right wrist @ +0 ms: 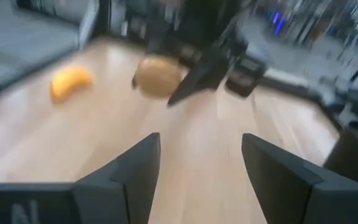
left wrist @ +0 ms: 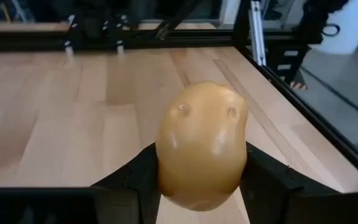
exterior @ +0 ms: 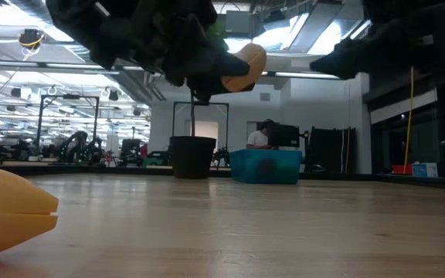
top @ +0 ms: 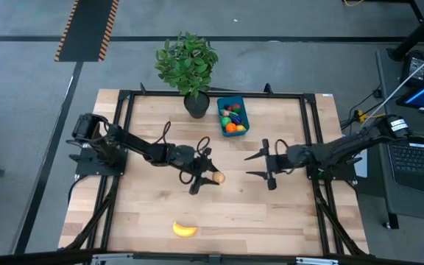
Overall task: Pick and placing Produce into tupperware
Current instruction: Put the potato into the blue bin
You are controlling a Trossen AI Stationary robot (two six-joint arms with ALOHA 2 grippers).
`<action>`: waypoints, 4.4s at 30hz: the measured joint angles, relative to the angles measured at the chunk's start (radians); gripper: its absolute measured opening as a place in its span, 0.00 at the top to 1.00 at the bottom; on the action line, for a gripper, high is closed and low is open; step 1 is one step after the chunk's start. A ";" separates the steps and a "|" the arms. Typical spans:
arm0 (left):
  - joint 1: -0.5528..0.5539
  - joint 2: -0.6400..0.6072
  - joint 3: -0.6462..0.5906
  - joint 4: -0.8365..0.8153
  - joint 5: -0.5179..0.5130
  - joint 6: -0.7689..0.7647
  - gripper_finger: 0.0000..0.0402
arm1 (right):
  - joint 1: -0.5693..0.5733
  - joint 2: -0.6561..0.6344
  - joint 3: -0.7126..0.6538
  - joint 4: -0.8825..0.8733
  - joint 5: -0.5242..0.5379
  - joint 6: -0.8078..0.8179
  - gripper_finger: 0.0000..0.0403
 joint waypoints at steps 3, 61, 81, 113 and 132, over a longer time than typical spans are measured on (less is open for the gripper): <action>0.035 0.000 0.000 0.012 0.041 -0.040 0.58 | -0.002 0.003 0.126 -0.267 0.003 -0.024 0.44; 0.145 0.002 0.000 -0.019 0.357 -0.125 0.58 | 0.079 0.495 0.828 -0.817 0.054 -0.331 0.44; 0.144 0.003 0.000 -0.005 0.423 -0.126 0.58 | 0.050 0.575 0.828 -0.735 0.066 -0.406 0.44; 0.142 0.001 0.000 0.032 0.459 -0.118 0.58 | 0.039 0.581 0.826 -0.669 -0.024 -0.401 0.44; 0.142 0.001 0.000 0.047 0.453 -0.098 0.58 | 0.039 0.581 0.826 -0.657 -0.025 -0.401 0.52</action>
